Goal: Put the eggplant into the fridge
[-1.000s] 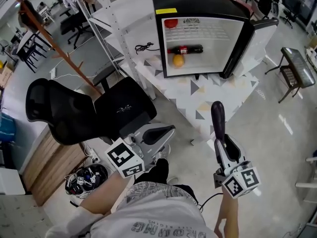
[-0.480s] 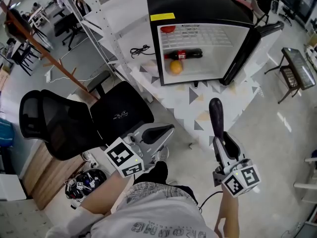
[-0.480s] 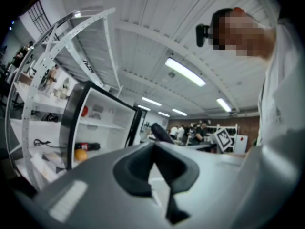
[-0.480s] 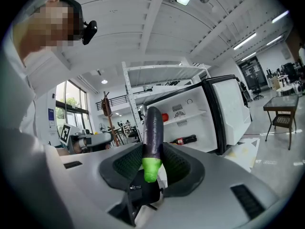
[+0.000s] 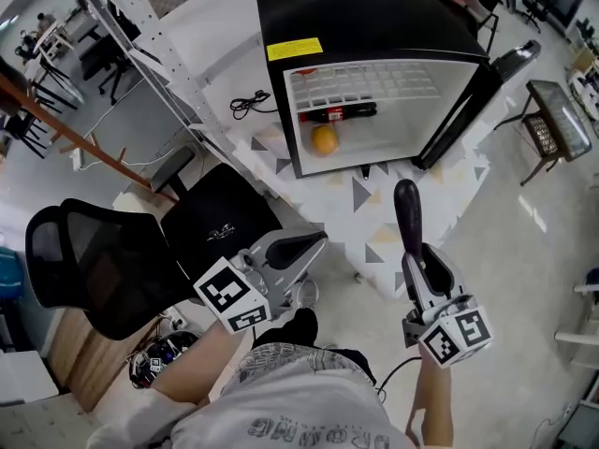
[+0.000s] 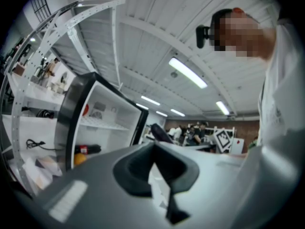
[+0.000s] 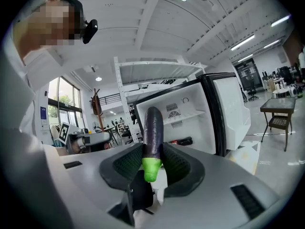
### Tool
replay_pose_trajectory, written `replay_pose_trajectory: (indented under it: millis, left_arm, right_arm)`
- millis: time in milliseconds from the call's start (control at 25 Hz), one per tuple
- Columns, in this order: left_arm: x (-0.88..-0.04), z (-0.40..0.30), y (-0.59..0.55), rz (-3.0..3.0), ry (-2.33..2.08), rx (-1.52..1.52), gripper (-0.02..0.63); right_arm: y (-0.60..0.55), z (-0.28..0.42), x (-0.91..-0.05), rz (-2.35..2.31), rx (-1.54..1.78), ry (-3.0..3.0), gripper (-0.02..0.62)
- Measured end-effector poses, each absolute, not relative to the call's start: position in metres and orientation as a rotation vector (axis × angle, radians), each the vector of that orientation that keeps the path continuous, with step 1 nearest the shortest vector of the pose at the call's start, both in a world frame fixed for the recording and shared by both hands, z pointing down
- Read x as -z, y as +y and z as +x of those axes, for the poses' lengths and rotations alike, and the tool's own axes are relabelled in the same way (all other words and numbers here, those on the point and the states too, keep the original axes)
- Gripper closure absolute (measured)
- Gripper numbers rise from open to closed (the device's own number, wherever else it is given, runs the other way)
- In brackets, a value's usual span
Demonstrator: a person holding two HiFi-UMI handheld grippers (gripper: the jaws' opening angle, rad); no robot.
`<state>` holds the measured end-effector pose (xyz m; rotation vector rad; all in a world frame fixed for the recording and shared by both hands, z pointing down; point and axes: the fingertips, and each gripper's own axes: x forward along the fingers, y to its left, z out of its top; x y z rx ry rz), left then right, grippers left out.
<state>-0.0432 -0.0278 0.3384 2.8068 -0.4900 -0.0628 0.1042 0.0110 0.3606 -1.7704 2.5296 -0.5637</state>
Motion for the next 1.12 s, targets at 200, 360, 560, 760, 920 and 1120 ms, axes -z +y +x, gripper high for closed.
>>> replay_pose_trajectory:
  millis: [200, 360, 560, 760, 920, 1120]
  left_arm:
    - [-0.341, -0.044, -0.063, 2.812, -0.458, 0.053, 0.6]
    - [-0.341, -0.044, -0.087, 2.814, -0.423, 0.053, 0.6]
    - [-0.342, -0.045, -0.109, 2.826, -0.384, 0.046, 0.6]
    - [-0.34, -0.046, -0.124, 2.841, -0.357, 0.041, 0.6]
    - [-0.339, -0.043, -0.132, 2.852, -0.342, 0.036, 0.6]
    - [-0.34, -0.039, -0.14, 2.851, -0.337, 0.035, 0.6]
  right_arm:
    - [-0.022, 0.103, -0.364, -1.814, 0.564, 2.513, 0.472]
    - [-0.048, 0.099, -0.363, -1.841, 0.563, 2.504, 0.472]
    - [-0.072, 0.096, -0.362, -1.884, 0.544, 2.493, 0.472]
    - [-0.091, 0.093, -0.361, -1.929, 0.52, 2.485, 0.472]
    - [-0.102, 0.096, -0.359, -1.949, 0.516, 2.472, 0.472]
    - [-0.114, 0.108, -0.358, -1.975, 0.485, 2.479, 0.472]
